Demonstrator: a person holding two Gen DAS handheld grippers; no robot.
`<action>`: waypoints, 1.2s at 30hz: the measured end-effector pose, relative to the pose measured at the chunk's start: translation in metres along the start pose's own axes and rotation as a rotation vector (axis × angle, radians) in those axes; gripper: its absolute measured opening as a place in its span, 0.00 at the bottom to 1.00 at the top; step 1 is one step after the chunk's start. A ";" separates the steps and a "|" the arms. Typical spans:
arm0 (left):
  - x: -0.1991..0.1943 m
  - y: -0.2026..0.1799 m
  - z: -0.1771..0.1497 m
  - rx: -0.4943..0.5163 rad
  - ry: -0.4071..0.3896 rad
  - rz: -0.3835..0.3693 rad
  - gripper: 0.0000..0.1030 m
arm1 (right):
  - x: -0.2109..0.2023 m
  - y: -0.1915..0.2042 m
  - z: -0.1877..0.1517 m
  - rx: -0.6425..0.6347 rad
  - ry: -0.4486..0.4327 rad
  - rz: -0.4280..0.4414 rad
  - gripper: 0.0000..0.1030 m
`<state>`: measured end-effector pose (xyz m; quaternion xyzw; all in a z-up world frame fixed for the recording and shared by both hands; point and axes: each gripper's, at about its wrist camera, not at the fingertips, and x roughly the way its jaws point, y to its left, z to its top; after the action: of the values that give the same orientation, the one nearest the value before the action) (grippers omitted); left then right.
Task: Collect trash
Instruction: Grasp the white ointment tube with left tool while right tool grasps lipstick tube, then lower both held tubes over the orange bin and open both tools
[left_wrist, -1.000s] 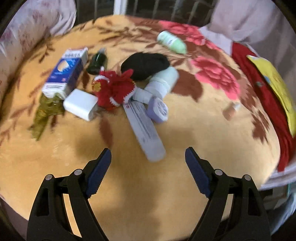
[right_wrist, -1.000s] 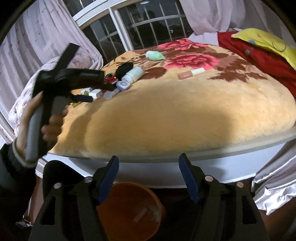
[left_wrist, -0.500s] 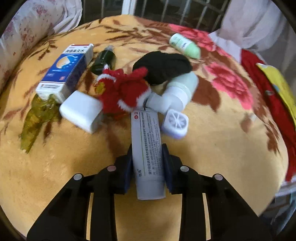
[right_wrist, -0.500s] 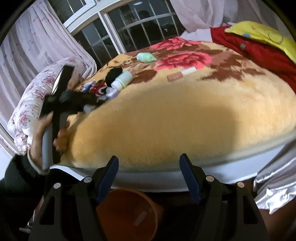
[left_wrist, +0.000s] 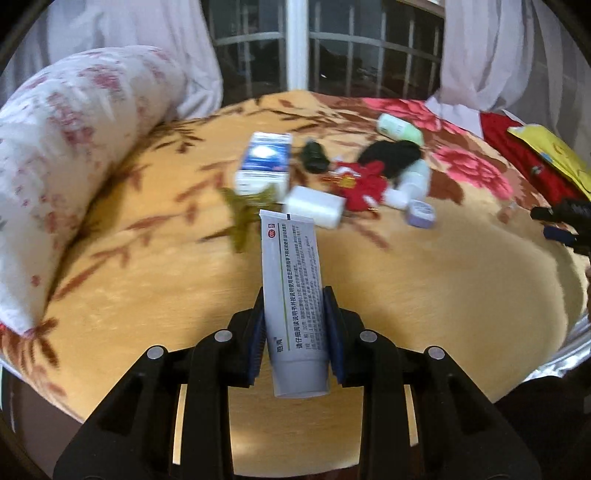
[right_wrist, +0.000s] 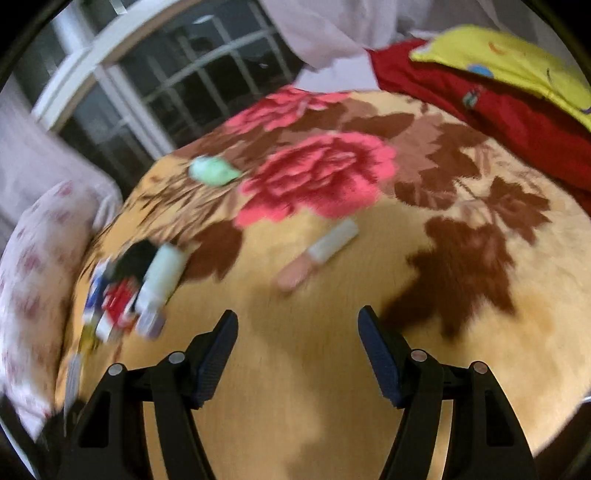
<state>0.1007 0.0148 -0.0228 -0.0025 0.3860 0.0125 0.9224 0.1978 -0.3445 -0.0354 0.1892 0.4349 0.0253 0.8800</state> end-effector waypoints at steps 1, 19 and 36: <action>0.001 0.006 -0.001 -0.014 0.001 0.000 0.27 | 0.010 -0.001 0.009 0.029 0.014 -0.004 0.61; 0.022 0.028 -0.005 -0.107 -0.013 -0.058 0.27 | 0.066 0.029 0.033 0.031 -0.012 -0.136 0.17; -0.039 0.003 -0.023 -0.059 -0.052 -0.159 0.27 | -0.063 0.090 -0.095 -0.304 -0.082 0.175 0.17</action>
<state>0.0570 0.0163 -0.0116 -0.0598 0.3599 -0.0492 0.9298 0.0960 -0.2444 -0.0081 0.0918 0.3715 0.1594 0.9100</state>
